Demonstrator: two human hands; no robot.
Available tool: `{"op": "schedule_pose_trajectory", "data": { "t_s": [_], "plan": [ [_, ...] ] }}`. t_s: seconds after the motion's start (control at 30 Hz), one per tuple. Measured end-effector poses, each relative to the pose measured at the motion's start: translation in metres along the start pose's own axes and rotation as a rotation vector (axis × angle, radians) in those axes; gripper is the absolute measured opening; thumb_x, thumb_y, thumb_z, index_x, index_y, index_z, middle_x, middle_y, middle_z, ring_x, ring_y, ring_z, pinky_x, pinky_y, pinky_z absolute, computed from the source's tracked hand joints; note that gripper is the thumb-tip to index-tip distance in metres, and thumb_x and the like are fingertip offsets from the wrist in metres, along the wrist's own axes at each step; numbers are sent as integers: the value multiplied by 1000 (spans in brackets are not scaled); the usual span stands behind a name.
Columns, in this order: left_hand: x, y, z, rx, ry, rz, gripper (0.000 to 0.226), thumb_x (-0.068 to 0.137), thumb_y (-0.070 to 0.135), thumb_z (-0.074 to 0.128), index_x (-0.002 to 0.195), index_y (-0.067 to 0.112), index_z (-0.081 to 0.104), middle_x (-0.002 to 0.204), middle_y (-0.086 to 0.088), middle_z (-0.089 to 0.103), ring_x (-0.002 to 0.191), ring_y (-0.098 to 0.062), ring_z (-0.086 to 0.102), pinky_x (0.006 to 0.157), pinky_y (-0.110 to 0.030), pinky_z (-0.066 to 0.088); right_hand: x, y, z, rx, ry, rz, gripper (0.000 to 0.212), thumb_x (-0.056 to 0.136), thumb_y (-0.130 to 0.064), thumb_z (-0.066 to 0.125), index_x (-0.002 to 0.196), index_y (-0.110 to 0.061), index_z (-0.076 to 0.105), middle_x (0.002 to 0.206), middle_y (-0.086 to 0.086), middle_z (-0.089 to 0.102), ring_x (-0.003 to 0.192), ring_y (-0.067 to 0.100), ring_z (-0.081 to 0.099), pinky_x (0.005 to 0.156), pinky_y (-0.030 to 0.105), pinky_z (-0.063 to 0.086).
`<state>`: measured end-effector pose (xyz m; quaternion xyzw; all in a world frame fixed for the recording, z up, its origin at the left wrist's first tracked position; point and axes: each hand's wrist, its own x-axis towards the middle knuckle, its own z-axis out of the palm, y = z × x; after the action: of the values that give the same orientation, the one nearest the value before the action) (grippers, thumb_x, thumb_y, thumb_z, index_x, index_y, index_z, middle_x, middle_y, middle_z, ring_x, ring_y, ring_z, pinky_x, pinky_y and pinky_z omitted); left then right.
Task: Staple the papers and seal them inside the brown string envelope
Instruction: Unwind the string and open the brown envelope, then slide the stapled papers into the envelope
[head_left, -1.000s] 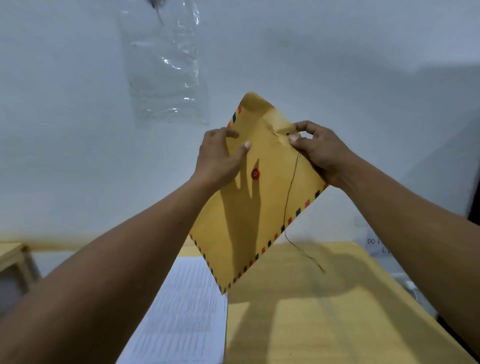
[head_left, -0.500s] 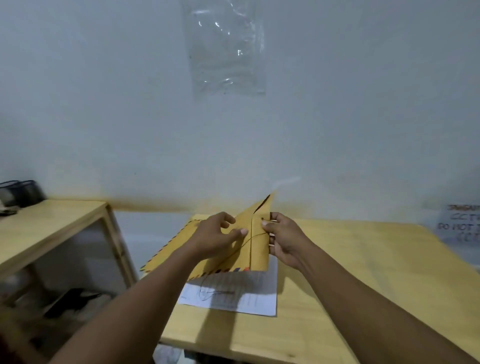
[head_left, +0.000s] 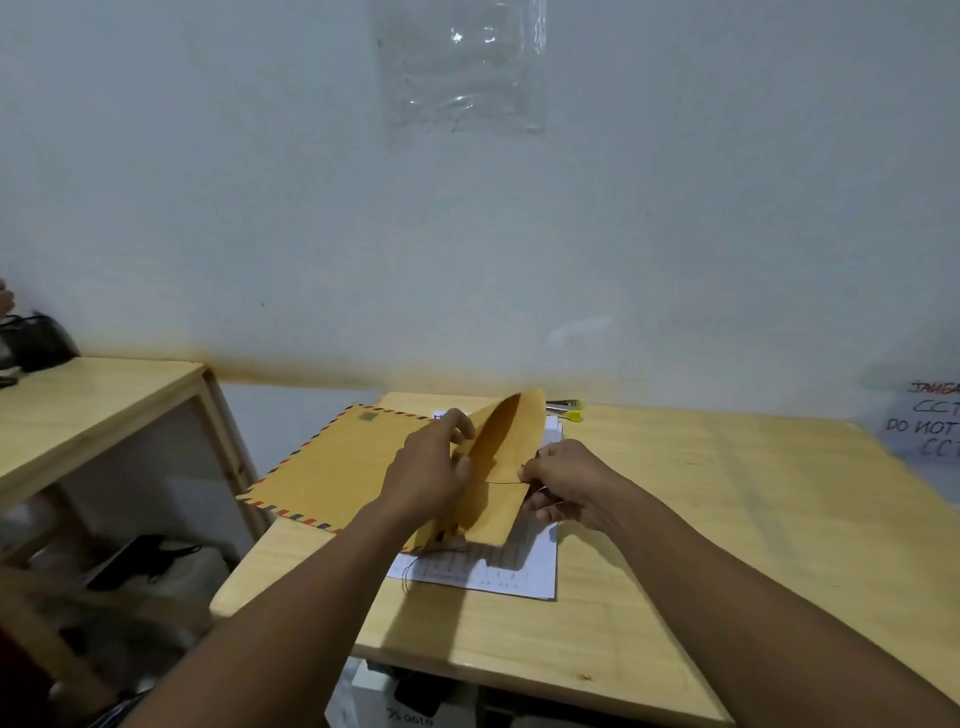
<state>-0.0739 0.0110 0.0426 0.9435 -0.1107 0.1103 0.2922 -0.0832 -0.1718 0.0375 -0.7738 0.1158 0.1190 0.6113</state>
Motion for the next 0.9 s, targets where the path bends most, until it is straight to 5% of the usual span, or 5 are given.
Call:
{"op": "schedule_pose_trajectory", "data": {
  "t_s": [0.1,0.27,0.37,0.53,0.9],
  "plan": [
    [1,-3,-1,175,-24,61,29,97,8,53,112,31,61,126,3,60,94,-21,59,65,-32,50,-1,-1,-3,-164,-34,53,11,95,-4,56,88,3,61,64,18,68,51,25,62,41,25,44],
    [-1,-17,-8,332,-142,73,33,97,36,54,127,28,67,119,2,68,100,-24,63,78,-37,56,31,-23,-25,-473,43,-82,28,93,-31,65,90,-3,64,87,17,77,64,25,65,51,25,41],
    [0,-28,-11,340,-155,68,38,93,38,58,130,29,65,119,3,69,100,-23,65,81,-42,59,70,-29,-34,-720,214,-299,14,91,-19,57,95,-9,65,109,11,72,95,28,64,77,35,53],
    [3,-36,-6,382,-211,54,69,84,57,69,145,29,52,139,7,59,121,-21,59,92,-39,55,114,-20,-25,-1029,58,-344,32,93,-22,55,125,-22,58,136,4,59,122,27,54,97,41,48],
    [7,-50,-1,447,-315,5,118,57,84,74,153,29,33,157,9,38,132,-23,50,89,-41,52,114,-6,-50,-1150,-32,-223,82,72,-57,79,139,-24,44,136,5,52,116,26,54,95,39,49]
  ]
}}
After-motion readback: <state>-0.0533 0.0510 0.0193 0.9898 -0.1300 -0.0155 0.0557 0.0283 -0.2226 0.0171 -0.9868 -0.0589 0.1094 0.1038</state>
